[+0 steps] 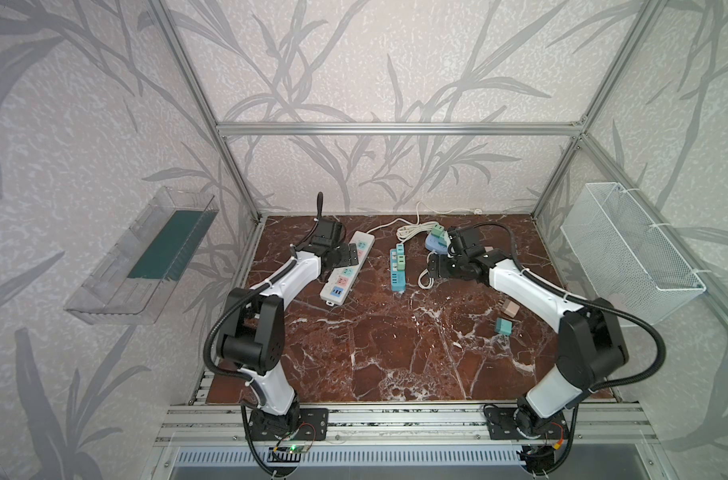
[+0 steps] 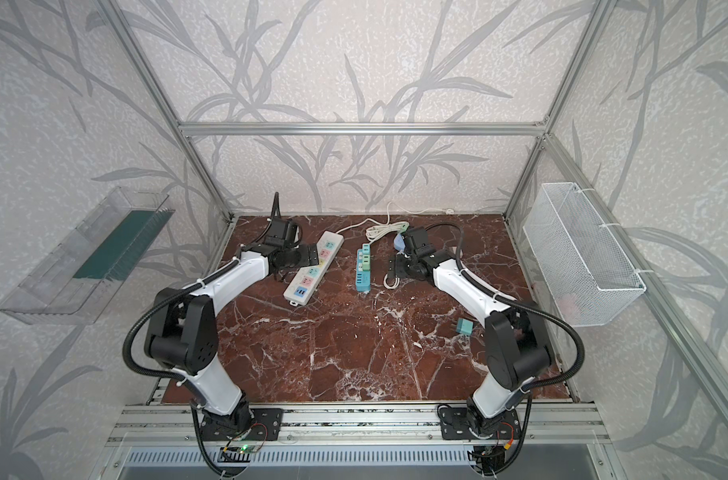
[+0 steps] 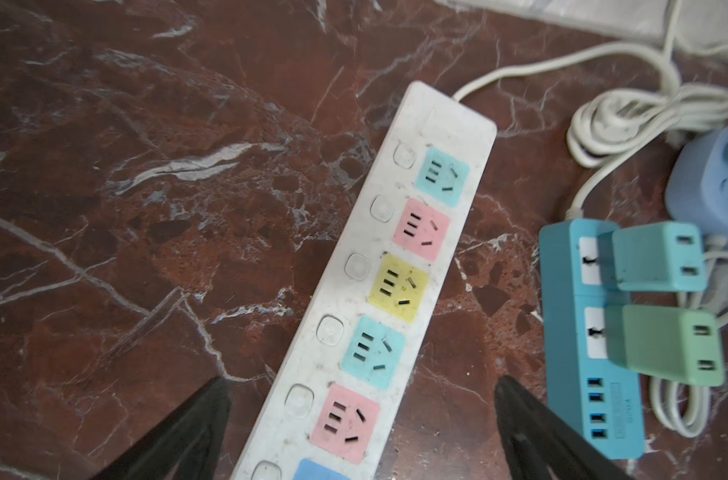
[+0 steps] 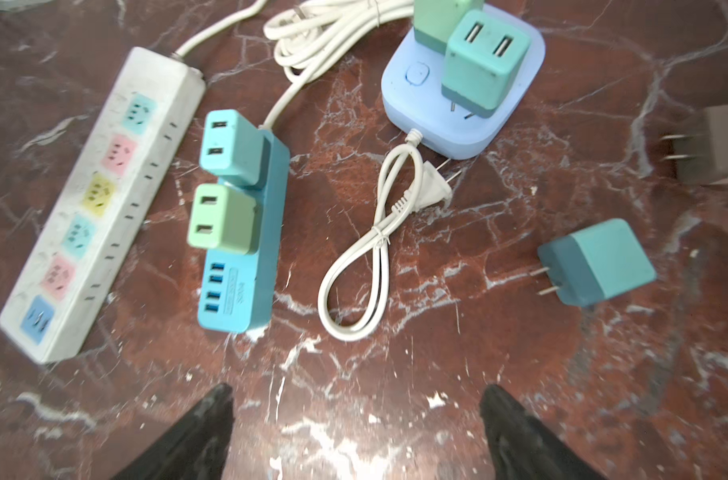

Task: Insert the plug
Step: 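Lift the right gripper away while the left gripper reaches the white power strip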

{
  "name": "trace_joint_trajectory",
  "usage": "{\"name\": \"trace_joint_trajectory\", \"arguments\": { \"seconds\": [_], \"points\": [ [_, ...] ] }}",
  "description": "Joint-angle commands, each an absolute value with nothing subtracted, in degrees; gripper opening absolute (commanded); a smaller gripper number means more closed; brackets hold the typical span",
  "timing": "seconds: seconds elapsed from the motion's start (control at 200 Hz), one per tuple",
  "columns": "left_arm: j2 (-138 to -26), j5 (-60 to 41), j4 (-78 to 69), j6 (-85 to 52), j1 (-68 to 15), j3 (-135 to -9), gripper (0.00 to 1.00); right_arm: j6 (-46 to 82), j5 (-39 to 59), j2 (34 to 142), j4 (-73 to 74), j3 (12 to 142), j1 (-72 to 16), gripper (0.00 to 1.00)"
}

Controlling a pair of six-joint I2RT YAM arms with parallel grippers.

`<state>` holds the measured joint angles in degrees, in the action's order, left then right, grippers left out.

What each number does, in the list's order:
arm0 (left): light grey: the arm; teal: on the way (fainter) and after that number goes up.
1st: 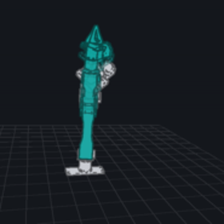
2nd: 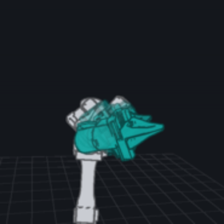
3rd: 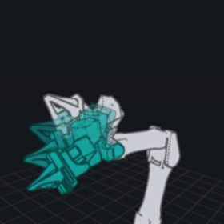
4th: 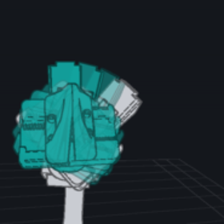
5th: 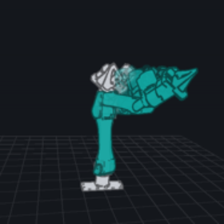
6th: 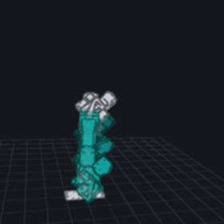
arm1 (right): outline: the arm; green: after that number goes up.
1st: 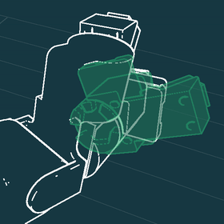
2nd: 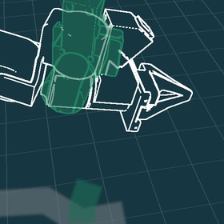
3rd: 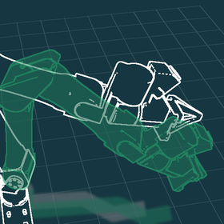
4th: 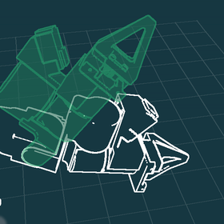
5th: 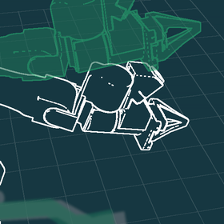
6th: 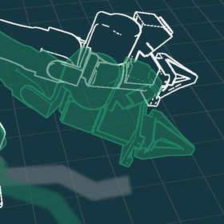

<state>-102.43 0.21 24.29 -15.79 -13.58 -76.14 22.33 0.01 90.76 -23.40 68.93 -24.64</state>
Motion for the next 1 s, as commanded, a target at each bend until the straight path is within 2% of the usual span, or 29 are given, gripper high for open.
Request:
{"name": "trace_joint_trajectory", "arguments": {
  "seconds": [0.0,0.02,0.22,0.485,0.58,0.65,0.755,0.995],
  "points": [
    [-106.66,-2.0,36.12,-3.99,-13.91,-80.34,0.99,20.79,2.12,85.75,-23.24,63.68,-24.7,0.96],
    [-107.47,-2.07,36.97,-3.22,-13.92,-80.88,0.99,21.45,2.19,84.79,-23.04,62.71,-24.7,1.0],
    [-112.99,-1.95,40.33,-0.25,-13.91,-83.3,0.99,24.45,4.75,77.85,-21.79,57.38,-24.67,0.99],
    [-116.88,-3.58,40.24,0.02,-14.02,-83.36,0.99,23.18,4.74,76.65,-23.19,57.95,-24.53,0.99],
    [-117.44,-2.14,41.33,-2.73,-14.62,-83.69,0.9,23.55,4.86,76.33,-22.95,57.27,-24.55,0.99],
    [-116.43,-0.61,40.91,-7.31,-15.51,-82.36,0.81,23.65,4.6,75.82,-22.86,56.76,-24.61,0.99],
    [-112.55,-1.03,36.21,-18.92,-17.99,-76.0,0.74,23.31,2.93,75.49,-22.69,56.33,-23.36,0.99],
    [-100.21,7.94,28.33,-49.19,-31.84,-54.97,0.7,26.7,1.19,75.43,-23.67,55.55,-16.33,0.99]
  ]
}}
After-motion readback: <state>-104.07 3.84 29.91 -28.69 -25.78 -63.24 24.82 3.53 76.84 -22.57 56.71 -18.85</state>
